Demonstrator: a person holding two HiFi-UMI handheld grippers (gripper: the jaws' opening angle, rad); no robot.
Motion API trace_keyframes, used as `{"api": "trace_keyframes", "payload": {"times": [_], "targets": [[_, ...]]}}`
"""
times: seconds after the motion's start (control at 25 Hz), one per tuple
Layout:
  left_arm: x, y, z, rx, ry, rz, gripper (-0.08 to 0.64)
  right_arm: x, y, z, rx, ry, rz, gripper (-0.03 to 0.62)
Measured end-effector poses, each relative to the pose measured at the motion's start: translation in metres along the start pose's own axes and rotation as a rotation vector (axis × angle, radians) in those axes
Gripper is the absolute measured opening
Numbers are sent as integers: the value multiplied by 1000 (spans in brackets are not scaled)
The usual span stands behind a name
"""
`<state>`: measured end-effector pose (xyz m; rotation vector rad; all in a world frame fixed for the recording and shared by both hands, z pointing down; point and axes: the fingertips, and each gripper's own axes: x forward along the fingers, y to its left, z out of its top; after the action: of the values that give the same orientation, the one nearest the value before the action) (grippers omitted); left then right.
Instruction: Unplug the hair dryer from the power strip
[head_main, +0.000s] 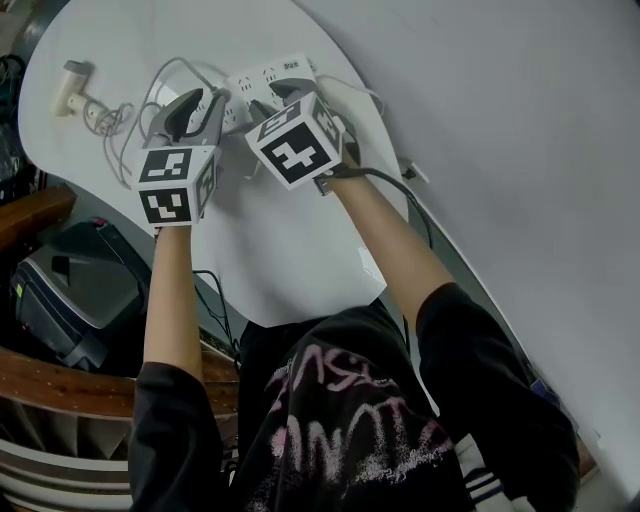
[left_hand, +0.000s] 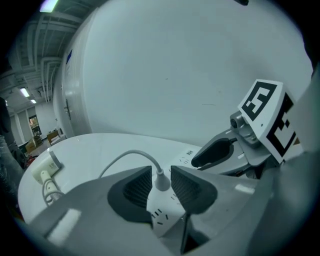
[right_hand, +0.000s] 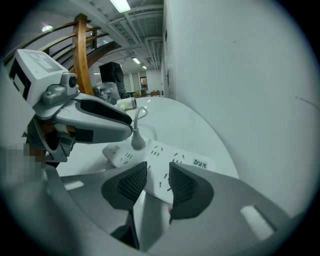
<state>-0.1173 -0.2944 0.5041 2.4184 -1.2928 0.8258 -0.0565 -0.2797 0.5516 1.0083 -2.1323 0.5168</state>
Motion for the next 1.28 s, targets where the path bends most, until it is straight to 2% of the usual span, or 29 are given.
{"api": "trace_keyframes", "payload": {"times": [0.68, 0.8, 1.28], "targets": [[20, -1, -5, -13, 39, -10, 112, -2, 1, -1, -1, -6, 2, 157], [22, -1, -6, -17, 52, -10, 83, -2, 1, -1, -6, -5, -1, 158], [21, 1, -5, -37, 58, -28, 72, -1, 1, -1, -16, -1, 0, 158]]}}
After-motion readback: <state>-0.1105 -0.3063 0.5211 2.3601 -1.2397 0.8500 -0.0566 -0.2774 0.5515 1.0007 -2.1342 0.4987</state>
